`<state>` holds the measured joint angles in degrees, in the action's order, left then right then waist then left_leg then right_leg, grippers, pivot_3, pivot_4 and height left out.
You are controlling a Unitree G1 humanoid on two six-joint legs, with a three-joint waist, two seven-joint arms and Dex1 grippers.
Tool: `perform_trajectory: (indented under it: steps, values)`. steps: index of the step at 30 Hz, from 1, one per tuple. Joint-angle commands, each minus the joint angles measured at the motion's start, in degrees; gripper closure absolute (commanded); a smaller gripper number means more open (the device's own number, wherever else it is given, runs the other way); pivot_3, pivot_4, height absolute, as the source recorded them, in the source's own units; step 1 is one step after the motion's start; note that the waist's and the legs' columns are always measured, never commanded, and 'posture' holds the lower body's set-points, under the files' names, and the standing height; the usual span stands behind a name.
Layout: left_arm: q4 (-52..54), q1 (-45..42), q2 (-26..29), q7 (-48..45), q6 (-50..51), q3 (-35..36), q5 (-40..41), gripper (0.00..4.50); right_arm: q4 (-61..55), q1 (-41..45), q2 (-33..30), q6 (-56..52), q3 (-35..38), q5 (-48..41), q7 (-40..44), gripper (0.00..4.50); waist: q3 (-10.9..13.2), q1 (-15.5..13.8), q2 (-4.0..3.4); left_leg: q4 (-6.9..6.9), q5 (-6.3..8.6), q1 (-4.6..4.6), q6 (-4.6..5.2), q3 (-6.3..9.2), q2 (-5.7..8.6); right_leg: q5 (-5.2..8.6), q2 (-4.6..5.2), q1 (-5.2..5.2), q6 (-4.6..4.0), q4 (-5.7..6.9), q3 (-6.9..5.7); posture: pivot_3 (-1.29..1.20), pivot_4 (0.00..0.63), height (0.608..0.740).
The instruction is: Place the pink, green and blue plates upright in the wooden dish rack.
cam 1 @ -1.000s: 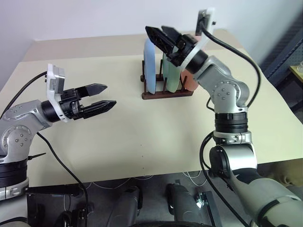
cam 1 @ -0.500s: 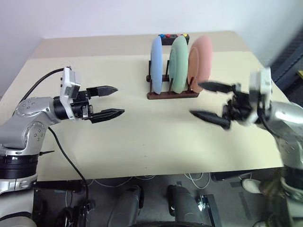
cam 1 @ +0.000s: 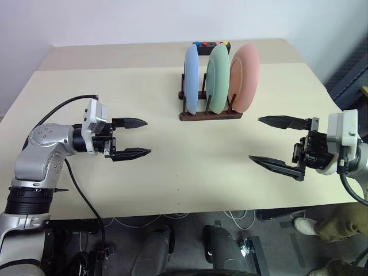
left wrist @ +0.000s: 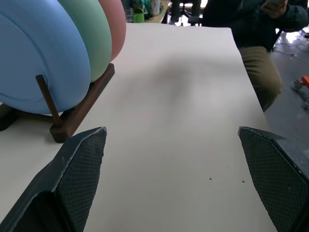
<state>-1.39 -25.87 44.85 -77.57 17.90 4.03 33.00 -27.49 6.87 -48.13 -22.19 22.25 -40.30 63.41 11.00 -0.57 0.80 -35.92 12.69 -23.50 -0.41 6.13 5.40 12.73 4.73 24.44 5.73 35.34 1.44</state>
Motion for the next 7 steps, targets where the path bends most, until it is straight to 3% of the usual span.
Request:
perform_trajectory:
  steps: [1,7]
  values:
    - [2.4,1.0,0.6,0.4,-2.2,1.9,-0.7,0.0,-2.0,-0.1,0.6,1.2,-0.1,-1.0,-0.8,0.04,0.0,0.0,0.0,0.0,0.0,0.0,0.0,0.0,0.0,0.0,0.0,0.0,0.0,0.0,0.0,0.0,0.15,0.74]
    - [5.0,2.8,0.2,3.7,0.0,2.3,0.6,0.0,-1.8,1.0,1.0,0.4,-2.0,-2.4,-1.8,0.04,0.0,-0.1,0.0,-0.01,0.01,0.0,0.02,0.0,0.0,0.0,0.01,-0.01,-0.01,-0.02,0.0,0.0,0.15,0.74]
